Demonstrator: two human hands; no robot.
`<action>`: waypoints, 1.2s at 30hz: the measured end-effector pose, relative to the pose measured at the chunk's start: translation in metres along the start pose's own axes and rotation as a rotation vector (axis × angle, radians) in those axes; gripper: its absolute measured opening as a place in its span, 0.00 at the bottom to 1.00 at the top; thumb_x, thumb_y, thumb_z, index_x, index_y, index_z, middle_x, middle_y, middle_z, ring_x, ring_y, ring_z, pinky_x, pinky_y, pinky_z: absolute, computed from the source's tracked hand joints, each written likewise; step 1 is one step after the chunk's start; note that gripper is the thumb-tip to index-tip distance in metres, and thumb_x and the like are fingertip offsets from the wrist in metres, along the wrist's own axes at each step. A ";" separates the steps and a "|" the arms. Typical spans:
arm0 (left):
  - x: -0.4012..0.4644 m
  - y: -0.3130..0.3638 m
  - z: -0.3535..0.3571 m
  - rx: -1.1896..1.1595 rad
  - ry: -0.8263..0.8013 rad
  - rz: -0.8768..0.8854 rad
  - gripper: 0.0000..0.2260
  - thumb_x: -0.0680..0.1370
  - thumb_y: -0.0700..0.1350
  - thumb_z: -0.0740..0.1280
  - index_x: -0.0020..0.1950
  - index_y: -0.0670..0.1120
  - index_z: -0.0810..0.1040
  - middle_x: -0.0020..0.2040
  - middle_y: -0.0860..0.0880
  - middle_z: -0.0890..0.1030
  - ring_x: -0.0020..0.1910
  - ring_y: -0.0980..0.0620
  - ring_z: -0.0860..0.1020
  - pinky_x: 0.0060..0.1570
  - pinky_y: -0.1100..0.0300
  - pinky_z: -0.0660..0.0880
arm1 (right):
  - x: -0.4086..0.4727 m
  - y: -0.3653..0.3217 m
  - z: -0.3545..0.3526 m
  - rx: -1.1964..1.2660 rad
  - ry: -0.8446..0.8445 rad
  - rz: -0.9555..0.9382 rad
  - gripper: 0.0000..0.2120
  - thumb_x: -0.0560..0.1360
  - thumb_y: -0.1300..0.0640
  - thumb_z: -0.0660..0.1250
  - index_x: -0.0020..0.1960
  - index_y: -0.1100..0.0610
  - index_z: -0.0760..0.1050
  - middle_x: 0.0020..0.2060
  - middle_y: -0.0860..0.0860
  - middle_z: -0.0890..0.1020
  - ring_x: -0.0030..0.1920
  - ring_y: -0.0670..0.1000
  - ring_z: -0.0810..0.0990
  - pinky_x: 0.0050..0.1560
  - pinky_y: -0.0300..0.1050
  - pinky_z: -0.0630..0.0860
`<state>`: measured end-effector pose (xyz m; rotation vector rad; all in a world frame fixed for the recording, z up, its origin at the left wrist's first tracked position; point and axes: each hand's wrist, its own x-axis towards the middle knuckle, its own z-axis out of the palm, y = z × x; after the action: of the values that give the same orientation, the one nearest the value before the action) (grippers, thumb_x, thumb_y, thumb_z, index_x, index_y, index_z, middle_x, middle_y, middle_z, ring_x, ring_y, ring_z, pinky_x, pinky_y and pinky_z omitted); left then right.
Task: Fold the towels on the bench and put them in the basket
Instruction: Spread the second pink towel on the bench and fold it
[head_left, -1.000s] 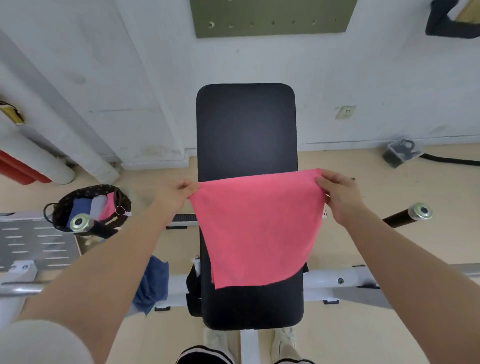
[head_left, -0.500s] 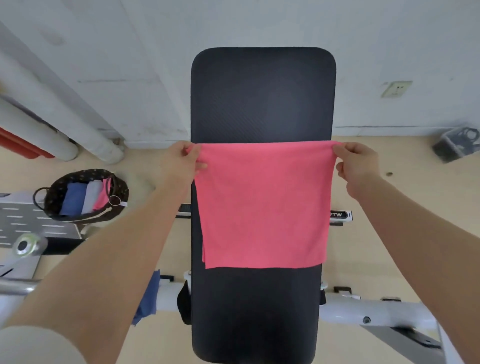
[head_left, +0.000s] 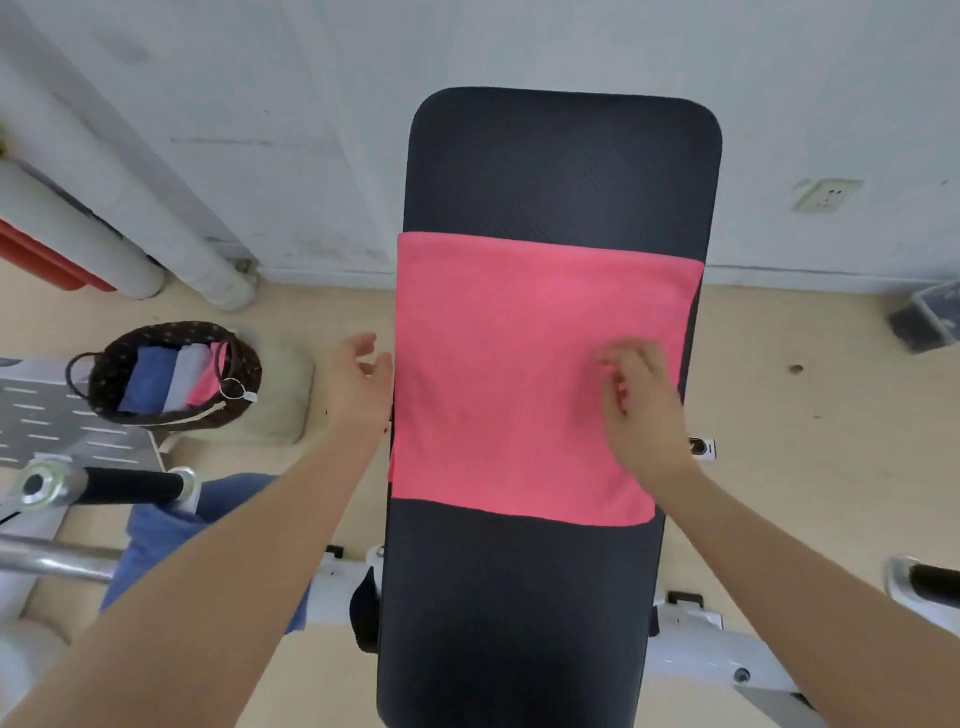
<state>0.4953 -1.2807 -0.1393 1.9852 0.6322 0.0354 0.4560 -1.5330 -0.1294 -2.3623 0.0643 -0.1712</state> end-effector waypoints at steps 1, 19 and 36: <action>-0.008 -0.015 -0.004 -0.018 -0.018 -0.057 0.12 0.79 0.39 0.59 0.63 0.40 0.71 0.53 0.48 0.75 0.43 0.56 0.73 0.35 0.76 0.68 | -0.016 -0.010 0.015 -0.046 -0.116 -0.085 0.12 0.74 0.65 0.57 0.51 0.61 0.77 0.52 0.56 0.75 0.39 0.51 0.74 0.39 0.43 0.72; -0.043 -0.103 -0.026 -0.124 -0.375 -0.227 0.04 0.77 0.42 0.65 0.43 0.45 0.76 0.39 0.50 0.78 0.36 0.54 0.76 0.40 0.61 0.72 | -0.048 -0.083 0.139 -0.588 -0.559 -0.438 0.16 0.75 0.65 0.57 0.62 0.57 0.67 0.54 0.53 0.73 0.53 0.55 0.73 0.41 0.44 0.61; -0.038 -0.103 -0.037 0.130 -0.447 -0.122 0.03 0.77 0.46 0.65 0.47 0.47 0.77 0.41 0.53 0.80 0.42 0.54 0.77 0.39 0.68 0.71 | 0.002 -0.097 0.131 -0.259 -0.377 -0.194 0.14 0.80 0.56 0.54 0.65 0.56 0.66 0.50 0.57 0.80 0.48 0.60 0.79 0.43 0.52 0.75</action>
<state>0.4095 -1.2306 -0.1981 1.9834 0.4690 -0.5211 0.4760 -1.3727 -0.1539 -2.6161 -0.3437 0.2040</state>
